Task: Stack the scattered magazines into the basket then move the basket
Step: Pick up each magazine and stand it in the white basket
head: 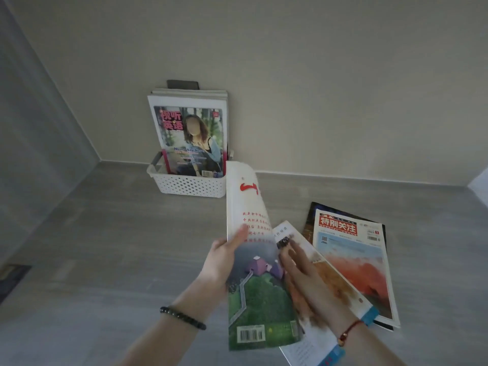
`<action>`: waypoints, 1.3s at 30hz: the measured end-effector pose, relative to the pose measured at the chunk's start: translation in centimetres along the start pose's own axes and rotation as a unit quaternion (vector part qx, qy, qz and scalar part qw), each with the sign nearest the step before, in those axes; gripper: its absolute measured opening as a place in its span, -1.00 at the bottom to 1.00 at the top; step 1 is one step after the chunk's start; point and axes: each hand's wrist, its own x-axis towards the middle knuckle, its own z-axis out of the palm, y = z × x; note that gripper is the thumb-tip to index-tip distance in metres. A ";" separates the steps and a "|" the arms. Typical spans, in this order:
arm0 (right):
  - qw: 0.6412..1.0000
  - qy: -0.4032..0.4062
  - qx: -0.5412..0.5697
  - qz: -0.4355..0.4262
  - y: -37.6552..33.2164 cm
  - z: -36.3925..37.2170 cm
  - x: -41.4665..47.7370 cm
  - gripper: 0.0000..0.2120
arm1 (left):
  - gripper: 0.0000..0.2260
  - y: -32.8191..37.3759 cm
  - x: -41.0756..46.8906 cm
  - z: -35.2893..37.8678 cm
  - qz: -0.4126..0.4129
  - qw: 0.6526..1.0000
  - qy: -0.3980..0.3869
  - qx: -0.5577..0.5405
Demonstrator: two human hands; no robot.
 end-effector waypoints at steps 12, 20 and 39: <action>0.989 0.104 0.059 -0.091 -12.3 1.7 9.9 -0.74 | -0.77 12.5 6.0 -8.9 0.125 0.986 0.025 0.106; 0.959 0.182 -0.106 -0.192 -22.0 6.7 19.2 -0.84 | -0.71 23.4 12.6 -15.4 0.214 0.915 0.043 0.338; 0.935 0.310 -0.129 -0.111 -17.6 10.7 33.0 -0.89 | -0.86 22.0 30.0 -20.7 0.232 0.892 0.194 0.337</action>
